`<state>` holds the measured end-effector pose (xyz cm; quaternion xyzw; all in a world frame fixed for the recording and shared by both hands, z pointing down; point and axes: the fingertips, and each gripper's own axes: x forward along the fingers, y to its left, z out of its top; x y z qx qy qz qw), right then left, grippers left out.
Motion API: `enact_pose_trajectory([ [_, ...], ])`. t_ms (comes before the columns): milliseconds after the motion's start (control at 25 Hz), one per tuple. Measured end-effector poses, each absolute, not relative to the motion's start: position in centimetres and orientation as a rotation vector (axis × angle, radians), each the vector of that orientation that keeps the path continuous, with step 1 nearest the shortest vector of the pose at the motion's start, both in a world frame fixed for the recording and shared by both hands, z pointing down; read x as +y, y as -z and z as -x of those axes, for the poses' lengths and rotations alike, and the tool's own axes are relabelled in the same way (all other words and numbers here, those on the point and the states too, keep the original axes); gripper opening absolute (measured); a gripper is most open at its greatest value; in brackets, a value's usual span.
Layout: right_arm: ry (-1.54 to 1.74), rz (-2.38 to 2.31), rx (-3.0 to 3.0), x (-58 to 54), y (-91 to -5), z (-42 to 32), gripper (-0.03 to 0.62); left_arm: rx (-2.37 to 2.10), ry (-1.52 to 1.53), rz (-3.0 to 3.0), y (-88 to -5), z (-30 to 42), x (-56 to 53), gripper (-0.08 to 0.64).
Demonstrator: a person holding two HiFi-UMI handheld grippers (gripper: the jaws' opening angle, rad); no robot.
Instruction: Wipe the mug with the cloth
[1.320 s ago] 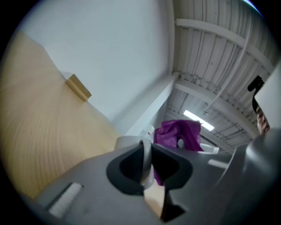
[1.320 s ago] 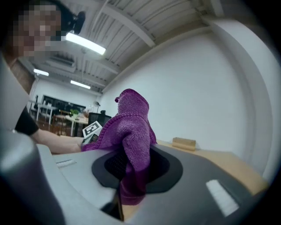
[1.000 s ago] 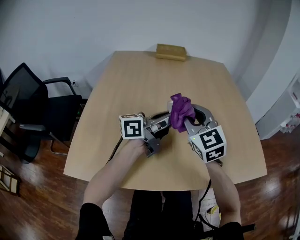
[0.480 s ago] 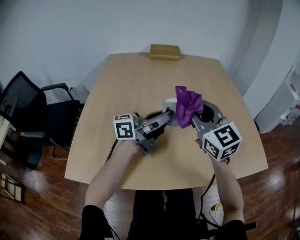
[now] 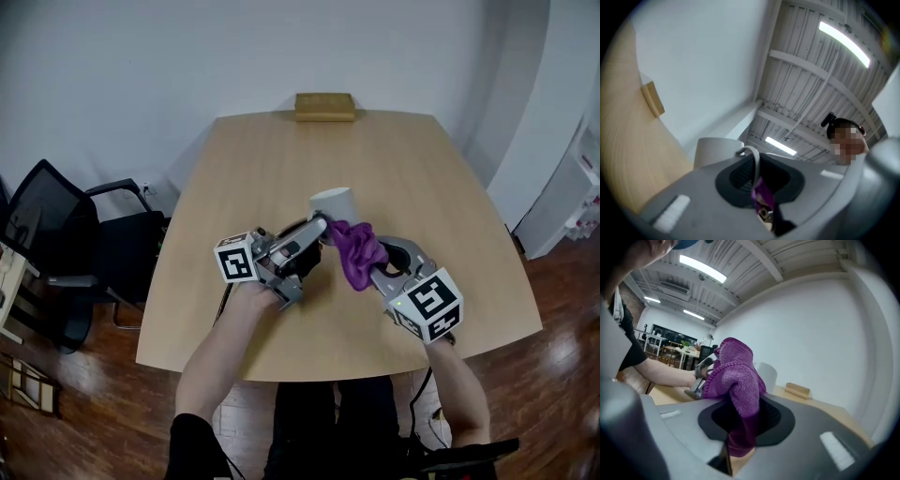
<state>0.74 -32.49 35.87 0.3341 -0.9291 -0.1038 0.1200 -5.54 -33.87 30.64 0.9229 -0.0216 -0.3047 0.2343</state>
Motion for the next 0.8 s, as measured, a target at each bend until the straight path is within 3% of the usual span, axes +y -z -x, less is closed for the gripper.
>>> enact_pose_trajectory([
  [320, 0.418, -1.109, -2.973, -33.4, -24.5, -1.6, 0.077, 0.135, 0.863, -2.620, -28.8, 4.9, -30.6, 0.040],
  [800, 0.213, -0.922, -2.809, -31.7, -36.0, -0.8, 0.077, 0.087, 0.931, -2.615, -28.6, 6.6, -31.5, 0.038],
])
